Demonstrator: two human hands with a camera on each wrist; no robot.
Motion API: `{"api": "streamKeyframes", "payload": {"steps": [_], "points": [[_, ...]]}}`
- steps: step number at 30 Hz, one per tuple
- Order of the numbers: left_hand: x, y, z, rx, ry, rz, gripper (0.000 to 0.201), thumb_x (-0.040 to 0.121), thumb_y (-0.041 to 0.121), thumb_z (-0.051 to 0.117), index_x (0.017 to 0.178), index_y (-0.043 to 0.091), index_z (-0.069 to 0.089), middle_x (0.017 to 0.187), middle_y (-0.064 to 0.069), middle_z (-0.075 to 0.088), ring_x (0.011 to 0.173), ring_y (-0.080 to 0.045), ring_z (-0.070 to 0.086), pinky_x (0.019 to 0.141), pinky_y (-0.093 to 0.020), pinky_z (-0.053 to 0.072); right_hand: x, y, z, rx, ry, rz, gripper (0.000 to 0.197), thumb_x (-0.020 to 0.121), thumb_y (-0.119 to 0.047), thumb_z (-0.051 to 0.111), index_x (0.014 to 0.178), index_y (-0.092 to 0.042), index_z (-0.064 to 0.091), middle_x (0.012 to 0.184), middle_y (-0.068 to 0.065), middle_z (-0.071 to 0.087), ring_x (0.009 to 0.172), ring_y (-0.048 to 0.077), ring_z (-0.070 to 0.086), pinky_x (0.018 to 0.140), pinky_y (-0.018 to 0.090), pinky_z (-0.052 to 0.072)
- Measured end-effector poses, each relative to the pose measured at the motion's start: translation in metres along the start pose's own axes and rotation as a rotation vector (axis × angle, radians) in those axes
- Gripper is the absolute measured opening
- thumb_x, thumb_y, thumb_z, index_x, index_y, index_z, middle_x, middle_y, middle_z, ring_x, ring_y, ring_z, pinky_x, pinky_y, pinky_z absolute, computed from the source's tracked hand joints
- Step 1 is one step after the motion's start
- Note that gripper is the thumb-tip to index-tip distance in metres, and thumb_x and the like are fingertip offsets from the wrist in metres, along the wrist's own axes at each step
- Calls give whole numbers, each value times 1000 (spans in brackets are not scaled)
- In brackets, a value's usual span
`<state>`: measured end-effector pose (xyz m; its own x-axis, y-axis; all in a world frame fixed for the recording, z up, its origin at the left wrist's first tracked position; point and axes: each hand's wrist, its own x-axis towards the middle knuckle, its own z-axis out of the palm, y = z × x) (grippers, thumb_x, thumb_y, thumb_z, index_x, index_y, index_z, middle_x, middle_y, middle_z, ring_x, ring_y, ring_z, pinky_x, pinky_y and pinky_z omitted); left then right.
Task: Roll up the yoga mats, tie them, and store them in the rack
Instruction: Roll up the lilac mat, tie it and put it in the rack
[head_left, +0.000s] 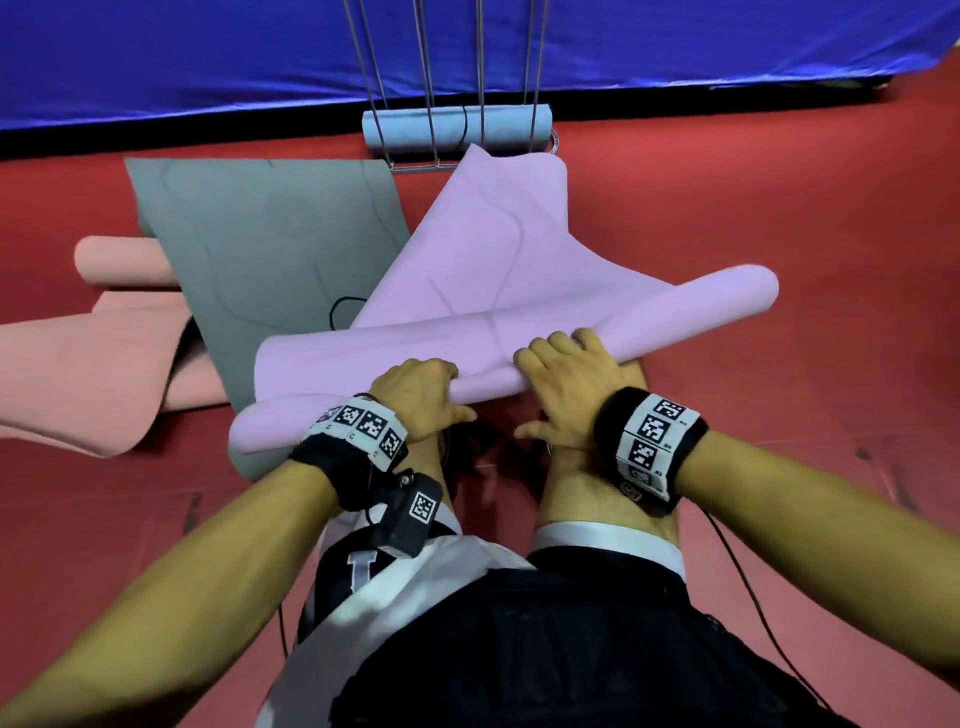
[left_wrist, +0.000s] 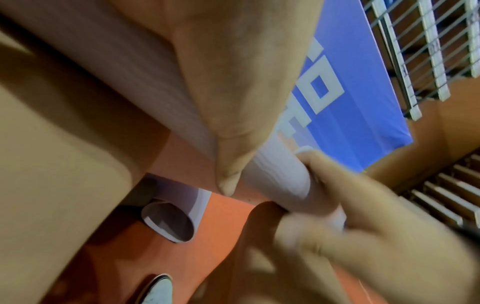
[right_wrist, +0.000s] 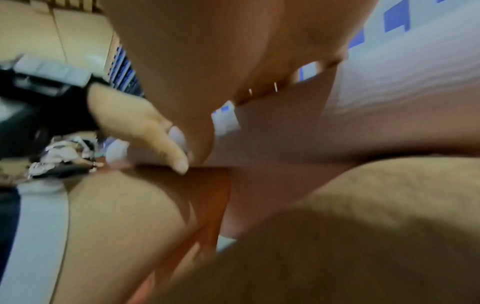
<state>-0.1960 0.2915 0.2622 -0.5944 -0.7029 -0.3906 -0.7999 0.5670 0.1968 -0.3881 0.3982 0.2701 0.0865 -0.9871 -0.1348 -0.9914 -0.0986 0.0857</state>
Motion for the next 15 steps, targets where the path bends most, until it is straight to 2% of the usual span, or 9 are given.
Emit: {"api": "streamKeyframes", "payload": {"steps": [2, 4, 7, 9, 11, 13, 15], "points": [[2, 1, -8, -29, -68, 10, 45, 80, 59, 73, 105, 23, 63, 104, -4, 67, 101, -30, 63, 79, -35, 48, 5, -5, -4, -25, -84, 76, 64, 85, -67, 61, 120, -15, 48, 117, 6, 61, 109, 30, 57, 92, 45, 37], [-1, 3, -16, -9, -89, 9, 45, 81, 59, 73, 105, 23, 62, 104, -4, 67, 101, -29, 64, 77, -33, 45, 12, -9, -11, -27, -88, 122, 51, 92, -56, 57, 120, -15, 49, 119, 5, 65, 108, 29, 62, 87, 40, 41], [-11, 16, -18, 188, 18, -4, 48, 88, 54, 68, 123, 22, 57, 120, -5, 63, 114, -29, 59, 83, -36, 44, 19, -9, -16, -48, -169, 124, 38, 95, -46, 55, 120, -17, 57, 118, 5, 69, 106, 28, 67, 82, 36, 45], [-21, 28, -9, 307, 134, 9, 43, 93, 36, 64, 129, 19, 50, 128, -5, 54, 120, -29, 50, 90, -40, 43, 24, -9, -20, -60, -230, 122, 36, 95, -45, 54, 119, -19, 61, 118, 5, 69, 105, 28, 68, 79, 35, 45], [-30, 38, 1, 364, 193, 25, 48, 88, 27, 65, 131, 19, 44, 128, -4, 48, 120, -28, 47, 94, -42, 39, 29, -11, -24, -51, -263, 133, 36, 94, -45, 54, 118, -19, 61, 115, 5, 69, 103, 28, 67, 77, 36, 44], [-31, 39, 6, 363, 187, 34, 55, 85, 32, 68, 131, 20, 40, 127, -3, 50, 117, -28, 49, 92, -43, 38, 31, -11, -27, -42, -298, 137, 39, 92, -46, 54, 119, -18, 60, 115, 5, 68, 103, 27, 67, 77, 36, 43], [-26, 35, 4, 322, 155, 32, 50, 87, 34, 66, 128, 18, 43, 121, -5, 59, 111, -30, 58, 83, -40, 42, 33, -9, -28, -31, -339, 120, 43, 91, -49, 57, 120, -18, 59, 116, 6, 68, 104, 27, 66, 78, 35, 42]]}}
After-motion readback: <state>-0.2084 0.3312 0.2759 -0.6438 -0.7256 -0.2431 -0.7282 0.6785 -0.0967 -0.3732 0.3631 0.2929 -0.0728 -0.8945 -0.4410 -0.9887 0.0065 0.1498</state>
